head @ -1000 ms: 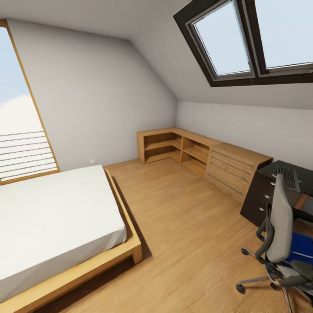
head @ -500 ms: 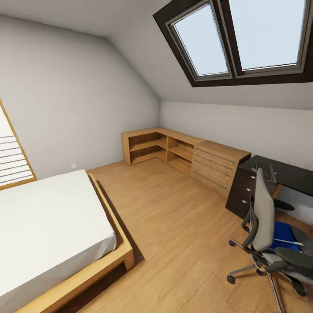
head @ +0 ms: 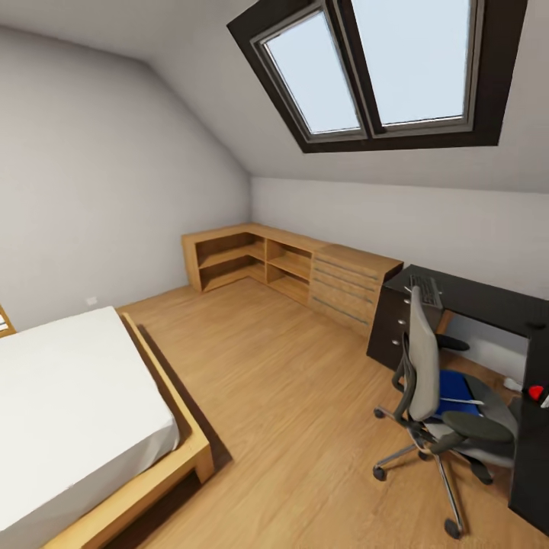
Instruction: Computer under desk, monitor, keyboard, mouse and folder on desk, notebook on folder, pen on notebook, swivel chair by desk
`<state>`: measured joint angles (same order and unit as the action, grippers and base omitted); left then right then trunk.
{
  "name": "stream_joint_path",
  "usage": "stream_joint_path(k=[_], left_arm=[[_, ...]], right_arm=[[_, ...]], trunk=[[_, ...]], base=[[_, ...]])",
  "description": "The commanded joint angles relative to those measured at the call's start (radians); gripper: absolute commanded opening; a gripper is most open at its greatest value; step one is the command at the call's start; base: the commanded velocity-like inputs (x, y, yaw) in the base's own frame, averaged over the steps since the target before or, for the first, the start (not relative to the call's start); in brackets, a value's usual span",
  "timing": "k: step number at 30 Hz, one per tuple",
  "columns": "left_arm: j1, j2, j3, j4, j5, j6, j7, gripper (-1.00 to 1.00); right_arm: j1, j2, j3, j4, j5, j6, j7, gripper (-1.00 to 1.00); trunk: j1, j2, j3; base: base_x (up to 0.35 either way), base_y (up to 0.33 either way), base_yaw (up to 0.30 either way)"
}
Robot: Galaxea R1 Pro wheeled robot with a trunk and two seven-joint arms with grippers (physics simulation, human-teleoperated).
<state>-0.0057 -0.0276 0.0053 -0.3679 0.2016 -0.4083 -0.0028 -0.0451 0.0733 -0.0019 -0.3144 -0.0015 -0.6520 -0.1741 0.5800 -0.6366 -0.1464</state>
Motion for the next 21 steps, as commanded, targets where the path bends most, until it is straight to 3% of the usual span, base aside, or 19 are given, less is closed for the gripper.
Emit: stream_joint_path(k=[1, 12, 21], left_arm=[[0.0, 0.0, 0.0, 0.0, 0.004, -0.003, 0.0, 1.0], [0.0, 0.0, 0.001, 0.0, 0.005, -0.003, 0.0, 1.0], [0.0, 0.0, 0.001, 0.0, 0.005, -0.003, 0.0, 1.0]], right_arm=[[-0.001, 0.0, 0.0, 0.001, 0.0, -0.003, -0.002, 1.0], [-0.001, 0.0, 0.0, 0.0, 0.0, -0.003, -0.002, 1.0], [-0.001, 0.0, 0.0, 0.0, 0.0, -0.003, -0.002, 1.0]], trunk=[[0.0, -0.001, -0.002], [0.0, -0.001, -0.002], [0.0, -0.001, -0.002]], base=[[0.0, 0.0, -0.261], [0.0, 0.008, -0.261], [0.061, 0.135, -0.261]])
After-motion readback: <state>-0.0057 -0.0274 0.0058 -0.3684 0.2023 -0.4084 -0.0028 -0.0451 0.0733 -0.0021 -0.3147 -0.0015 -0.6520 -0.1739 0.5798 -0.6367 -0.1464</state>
